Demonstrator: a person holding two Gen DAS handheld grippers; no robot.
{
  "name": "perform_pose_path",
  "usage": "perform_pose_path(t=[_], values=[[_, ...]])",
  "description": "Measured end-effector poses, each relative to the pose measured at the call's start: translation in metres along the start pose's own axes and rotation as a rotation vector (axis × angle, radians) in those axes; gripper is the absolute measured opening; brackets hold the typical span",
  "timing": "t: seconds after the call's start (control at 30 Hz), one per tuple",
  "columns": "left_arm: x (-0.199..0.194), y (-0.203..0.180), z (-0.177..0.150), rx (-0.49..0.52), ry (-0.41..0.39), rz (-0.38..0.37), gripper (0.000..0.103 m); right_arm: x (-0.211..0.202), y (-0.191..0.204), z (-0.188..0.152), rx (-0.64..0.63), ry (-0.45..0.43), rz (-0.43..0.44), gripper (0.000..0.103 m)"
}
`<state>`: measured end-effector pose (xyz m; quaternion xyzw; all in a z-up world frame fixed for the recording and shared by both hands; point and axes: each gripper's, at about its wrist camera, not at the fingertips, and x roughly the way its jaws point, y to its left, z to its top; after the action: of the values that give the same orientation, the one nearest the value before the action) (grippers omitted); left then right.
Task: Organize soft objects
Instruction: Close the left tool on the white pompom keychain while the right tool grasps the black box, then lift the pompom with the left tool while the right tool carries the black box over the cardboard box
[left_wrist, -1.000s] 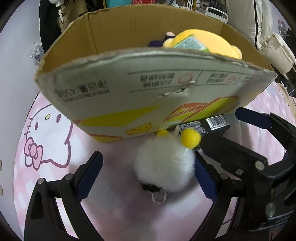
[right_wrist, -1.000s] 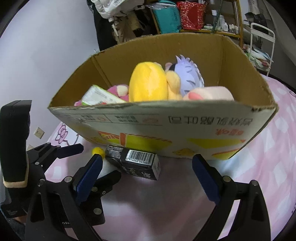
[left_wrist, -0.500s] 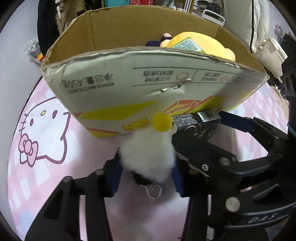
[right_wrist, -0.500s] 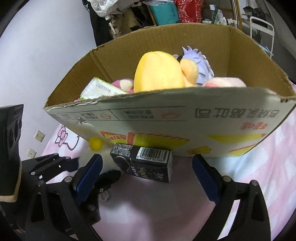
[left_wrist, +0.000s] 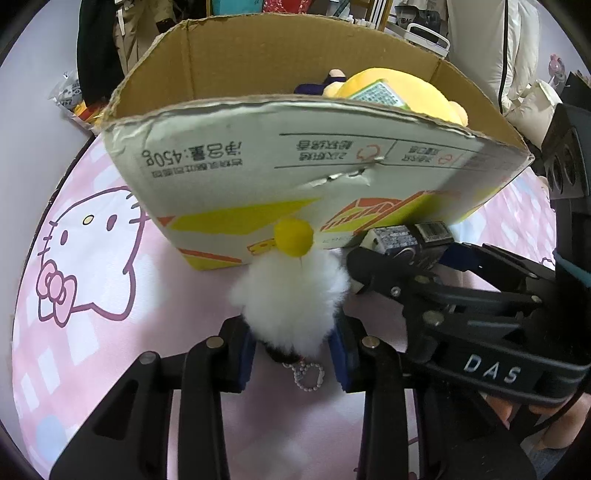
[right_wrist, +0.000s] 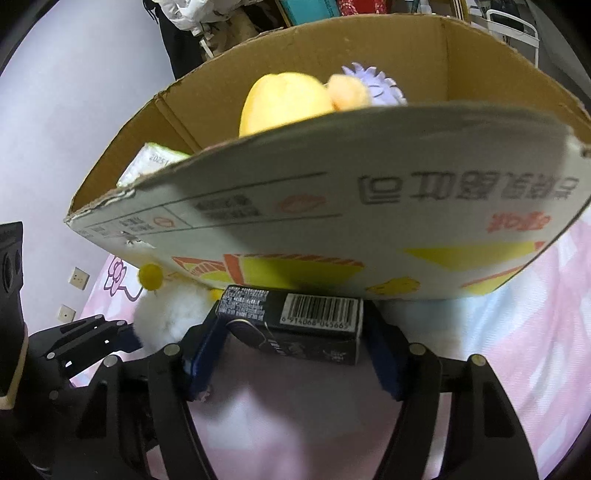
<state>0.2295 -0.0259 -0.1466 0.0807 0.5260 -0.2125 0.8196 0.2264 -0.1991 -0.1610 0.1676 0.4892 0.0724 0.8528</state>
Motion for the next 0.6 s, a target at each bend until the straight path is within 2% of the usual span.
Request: perform_pose_path(t=[0.17, 0.3, 0.6], values=[[-0.005, -0.005, -0.005, 0.002, -0.015, 0.009, 0.033, -0.014, -0.010, 0.000, 0.010, -0.025, 0.001, 0.074], [-0.013, -0.004, -0.008, -0.001, -0.036, 0.021, 0.032, -0.017, 0.007, -0.007, 0.009, -0.054, -0.008, 0.074], [-0.050, -0.006, -0.020, -0.023, -0.142, 0.057, 0.032, -0.052, 0.010, -0.015, -0.011, -0.127, -0.001, 0.074]])
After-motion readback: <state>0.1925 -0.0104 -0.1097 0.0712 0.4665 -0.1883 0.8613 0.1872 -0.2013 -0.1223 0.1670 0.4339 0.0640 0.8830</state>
